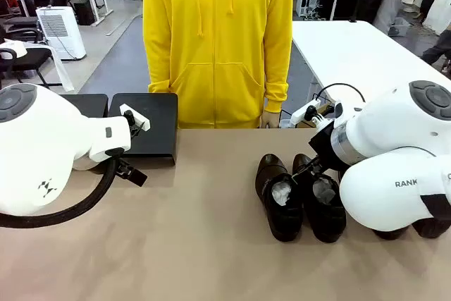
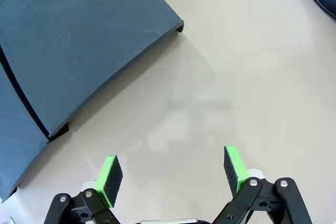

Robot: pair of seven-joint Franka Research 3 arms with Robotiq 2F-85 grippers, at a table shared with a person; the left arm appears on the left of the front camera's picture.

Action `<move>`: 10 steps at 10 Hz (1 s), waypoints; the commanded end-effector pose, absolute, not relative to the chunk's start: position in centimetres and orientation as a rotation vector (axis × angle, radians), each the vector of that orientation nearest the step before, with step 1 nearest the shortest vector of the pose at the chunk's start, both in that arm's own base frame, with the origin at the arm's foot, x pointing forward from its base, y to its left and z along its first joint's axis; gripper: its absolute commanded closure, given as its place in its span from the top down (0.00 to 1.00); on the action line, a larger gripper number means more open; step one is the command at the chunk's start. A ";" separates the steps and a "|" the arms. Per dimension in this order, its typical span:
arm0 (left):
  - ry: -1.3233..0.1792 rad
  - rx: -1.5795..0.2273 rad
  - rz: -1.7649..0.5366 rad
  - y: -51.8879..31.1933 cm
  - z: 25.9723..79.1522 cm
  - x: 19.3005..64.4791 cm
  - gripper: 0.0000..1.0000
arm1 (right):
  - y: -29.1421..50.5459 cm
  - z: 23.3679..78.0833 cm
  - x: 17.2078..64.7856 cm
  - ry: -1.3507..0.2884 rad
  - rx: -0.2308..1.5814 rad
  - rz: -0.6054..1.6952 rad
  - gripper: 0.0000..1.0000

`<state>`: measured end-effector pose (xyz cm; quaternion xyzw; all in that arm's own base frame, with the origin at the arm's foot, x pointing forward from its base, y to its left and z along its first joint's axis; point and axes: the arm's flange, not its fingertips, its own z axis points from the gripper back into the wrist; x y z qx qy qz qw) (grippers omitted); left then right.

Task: Organize the shoes by placing them on the stand.
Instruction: Pick up one Shoe and place it in the middle of the table.

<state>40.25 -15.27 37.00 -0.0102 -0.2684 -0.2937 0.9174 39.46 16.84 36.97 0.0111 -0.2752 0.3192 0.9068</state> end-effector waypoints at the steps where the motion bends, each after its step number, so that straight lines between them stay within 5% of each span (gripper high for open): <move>1: -0.552 -0.021 -0.604 -15.3 37.0 40.2 1.00 | 16.8 37.0 39.5 -0.568 0.023 0.659 1.00; 10: -0.552 -0.021 -0.604 -15.3 37.0 40.2 1.00 | 16.8 37.0 39.5 -0.568 0.023 0.659 1.00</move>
